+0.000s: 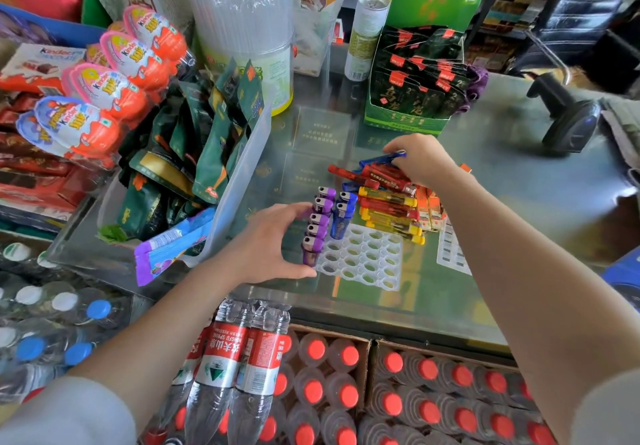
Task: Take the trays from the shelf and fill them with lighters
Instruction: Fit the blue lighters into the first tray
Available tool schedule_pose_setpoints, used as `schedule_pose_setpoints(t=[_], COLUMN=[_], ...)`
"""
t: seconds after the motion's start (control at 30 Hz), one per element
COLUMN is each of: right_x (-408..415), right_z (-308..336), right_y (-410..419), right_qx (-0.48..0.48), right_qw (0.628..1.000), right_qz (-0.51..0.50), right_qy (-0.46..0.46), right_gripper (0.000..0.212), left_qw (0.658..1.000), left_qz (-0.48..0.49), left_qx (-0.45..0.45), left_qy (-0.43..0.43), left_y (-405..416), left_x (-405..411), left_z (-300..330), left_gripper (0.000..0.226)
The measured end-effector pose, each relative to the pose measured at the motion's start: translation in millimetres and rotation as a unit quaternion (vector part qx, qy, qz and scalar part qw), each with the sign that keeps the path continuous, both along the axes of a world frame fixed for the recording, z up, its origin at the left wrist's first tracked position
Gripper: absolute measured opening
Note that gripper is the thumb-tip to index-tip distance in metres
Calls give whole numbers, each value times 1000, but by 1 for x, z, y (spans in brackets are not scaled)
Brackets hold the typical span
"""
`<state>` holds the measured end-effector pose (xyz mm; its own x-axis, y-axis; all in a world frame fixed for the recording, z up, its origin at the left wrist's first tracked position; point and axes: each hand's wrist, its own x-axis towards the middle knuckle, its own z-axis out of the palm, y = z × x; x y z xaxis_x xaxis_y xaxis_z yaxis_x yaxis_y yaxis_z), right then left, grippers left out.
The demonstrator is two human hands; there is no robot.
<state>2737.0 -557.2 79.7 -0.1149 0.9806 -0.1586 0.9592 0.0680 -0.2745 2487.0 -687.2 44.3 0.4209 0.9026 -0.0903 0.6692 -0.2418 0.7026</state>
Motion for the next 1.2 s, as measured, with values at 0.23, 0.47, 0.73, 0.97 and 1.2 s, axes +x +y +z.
schedule_pose_setpoints(t=[0.23,0.47,0.73,0.97,1.2], right_x=[-6,-5,-2,-11,-40], right_z=[-6,-6,12,-5,-1], right_y=[7,-12,-101,-160,-178], right_qx=[2,93,180,87,110], right_qw=[994,995,961,942,946], right_qz=[47,-5,6,-6,8], right_qy=[-99,-45,211,324,305], right_gripper=[27,16,17,26,25], left_qw=[1000,1000,1000,998,996], left_qz=[-4,2,23,64,85], left_qx=[-10,-17,-5,16,17], left_qy=[-25,-22,0,-11,-28], left_y=[3,2,-12,-32,-40], left_x=[-1,-2,1,3,0], left_z=[-3,-2,-3,-1,-4], left_gripper=[80,88,91,92,93])
